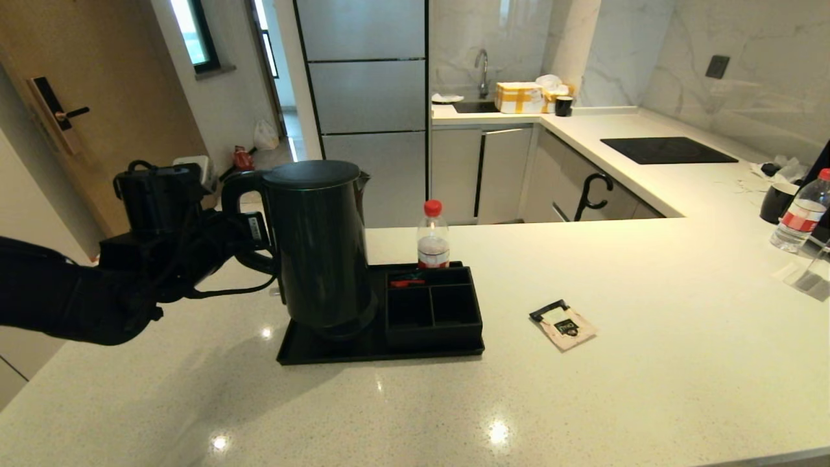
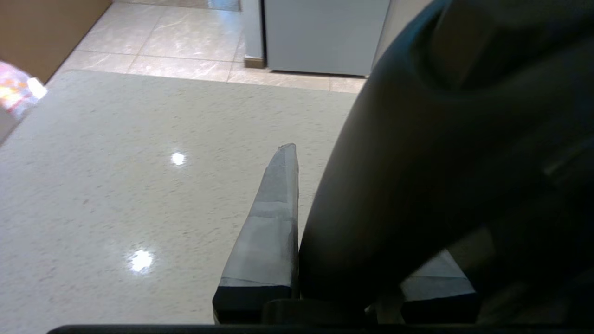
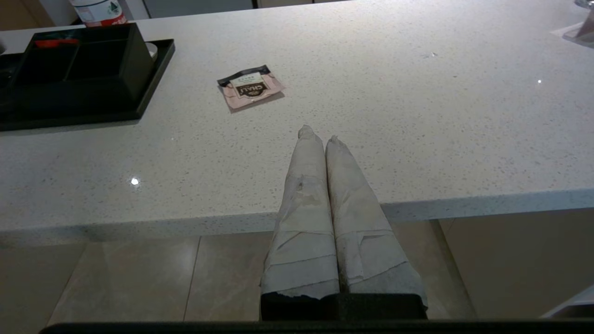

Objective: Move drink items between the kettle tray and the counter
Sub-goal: Return the kettle to its original position

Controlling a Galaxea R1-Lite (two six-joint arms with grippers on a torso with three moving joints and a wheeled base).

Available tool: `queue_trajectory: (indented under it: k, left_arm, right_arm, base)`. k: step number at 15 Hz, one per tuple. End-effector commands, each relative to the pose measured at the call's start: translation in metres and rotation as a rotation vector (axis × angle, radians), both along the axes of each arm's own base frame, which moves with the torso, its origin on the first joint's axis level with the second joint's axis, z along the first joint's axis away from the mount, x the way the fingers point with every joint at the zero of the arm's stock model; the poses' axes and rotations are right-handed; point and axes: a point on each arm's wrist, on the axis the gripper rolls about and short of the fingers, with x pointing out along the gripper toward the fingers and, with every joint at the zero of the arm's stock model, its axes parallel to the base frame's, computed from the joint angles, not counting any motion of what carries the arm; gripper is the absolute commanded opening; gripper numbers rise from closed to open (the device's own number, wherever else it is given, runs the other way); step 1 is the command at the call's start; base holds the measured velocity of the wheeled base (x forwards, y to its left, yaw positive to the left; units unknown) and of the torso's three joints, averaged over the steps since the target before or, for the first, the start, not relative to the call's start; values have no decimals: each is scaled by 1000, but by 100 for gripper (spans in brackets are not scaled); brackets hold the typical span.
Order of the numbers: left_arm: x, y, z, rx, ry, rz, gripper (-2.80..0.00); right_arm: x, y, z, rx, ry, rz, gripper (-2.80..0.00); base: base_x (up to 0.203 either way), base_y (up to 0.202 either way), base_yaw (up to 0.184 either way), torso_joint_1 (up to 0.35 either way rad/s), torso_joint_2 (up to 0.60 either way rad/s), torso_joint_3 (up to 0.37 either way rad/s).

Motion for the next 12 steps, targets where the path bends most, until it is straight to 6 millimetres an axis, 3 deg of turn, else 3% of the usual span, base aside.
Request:
queue_trajectory:
  k: [1,12]
  left_arm:
    - [8,-1,-13,4,32,5,-280]
    - [26,-3,-43,36,32,3,-280]
  right_arm:
    - [0,0,0,1,2,1,-280]
    - [0,0,0,-1,2,1,-280]
  base:
    - [0,0,0,0,0,0]
    - [0,0,0,0,0,0]
